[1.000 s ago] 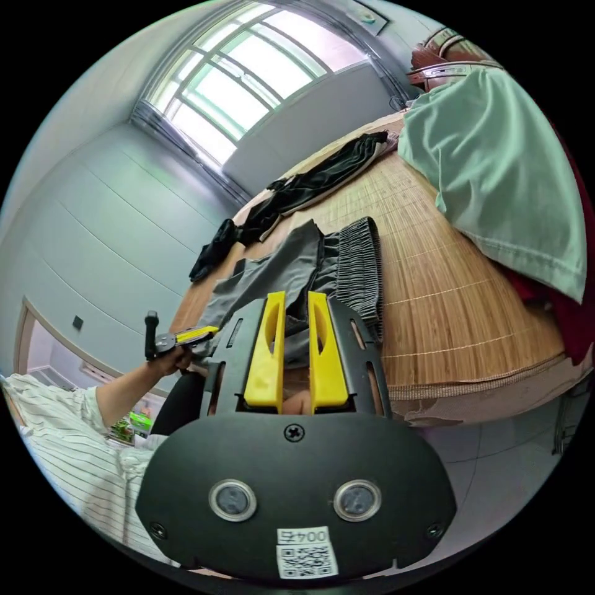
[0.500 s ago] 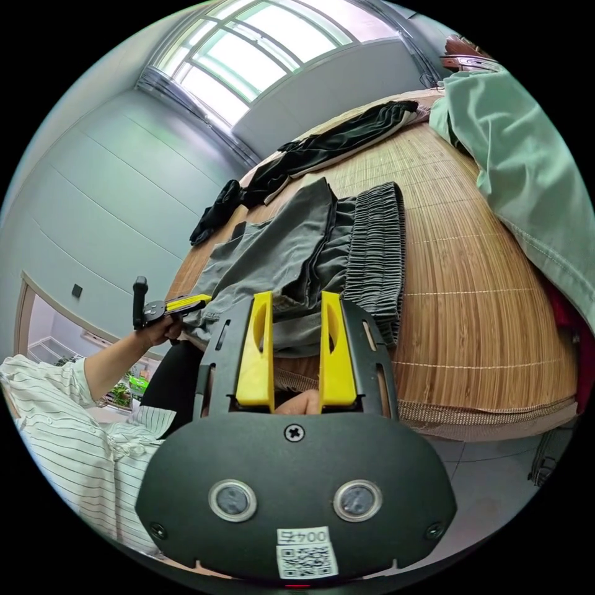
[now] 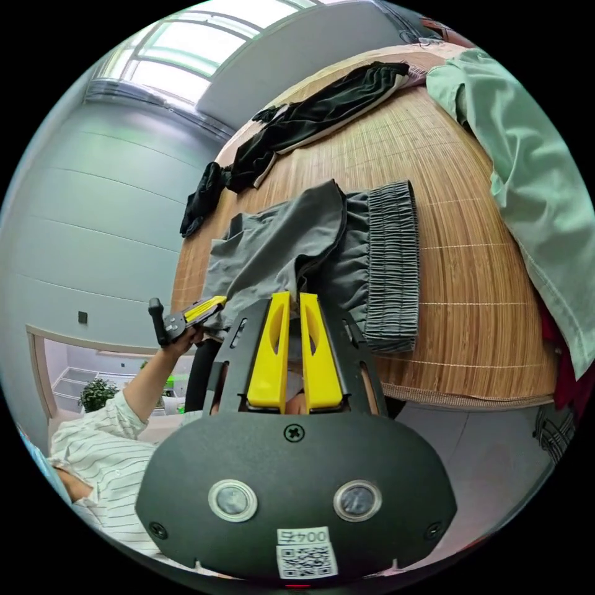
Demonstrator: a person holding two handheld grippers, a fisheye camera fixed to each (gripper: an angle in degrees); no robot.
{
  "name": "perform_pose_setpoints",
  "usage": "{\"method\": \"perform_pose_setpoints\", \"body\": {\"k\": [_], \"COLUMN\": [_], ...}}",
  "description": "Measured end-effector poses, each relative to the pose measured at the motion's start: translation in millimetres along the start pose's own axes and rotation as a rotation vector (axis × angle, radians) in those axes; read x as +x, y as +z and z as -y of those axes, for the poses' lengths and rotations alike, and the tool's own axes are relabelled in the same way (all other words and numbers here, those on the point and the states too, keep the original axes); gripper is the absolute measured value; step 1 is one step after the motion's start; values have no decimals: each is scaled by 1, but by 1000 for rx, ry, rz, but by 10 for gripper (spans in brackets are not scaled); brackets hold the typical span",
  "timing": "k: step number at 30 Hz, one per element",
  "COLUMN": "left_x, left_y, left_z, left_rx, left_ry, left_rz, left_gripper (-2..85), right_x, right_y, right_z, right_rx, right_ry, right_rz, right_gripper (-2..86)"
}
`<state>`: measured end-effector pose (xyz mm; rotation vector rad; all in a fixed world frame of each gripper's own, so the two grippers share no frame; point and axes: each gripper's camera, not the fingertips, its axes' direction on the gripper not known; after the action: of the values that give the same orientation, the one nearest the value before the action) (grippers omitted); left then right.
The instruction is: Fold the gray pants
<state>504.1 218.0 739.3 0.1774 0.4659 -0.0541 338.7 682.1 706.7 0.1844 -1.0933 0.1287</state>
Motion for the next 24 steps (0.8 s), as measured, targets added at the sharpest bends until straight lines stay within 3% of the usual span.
{"method": "perform_pose_setpoints", "body": {"k": [7,18,21,24], "left_x": [-23,-31,-17,19], "left_y": [-9,-37,-77,-104], "left_z": [11,20,28,46], "left_rx": [-45,-95,57,227], "left_ry": [26,76,63,96], "left_rz": [-84,-87,-84,-129], "left_gripper": [2,1,1,2], "right_x": [-14,53,58,46], "right_y": [-24,38,30,15], "right_z": [44,29,19,10], "right_rx": [-115,-151,-65,12], "right_ry": [86,139,137,81], "right_rz": [55,-164,-102,-181], "right_gripper": [37,44,59,72]}}
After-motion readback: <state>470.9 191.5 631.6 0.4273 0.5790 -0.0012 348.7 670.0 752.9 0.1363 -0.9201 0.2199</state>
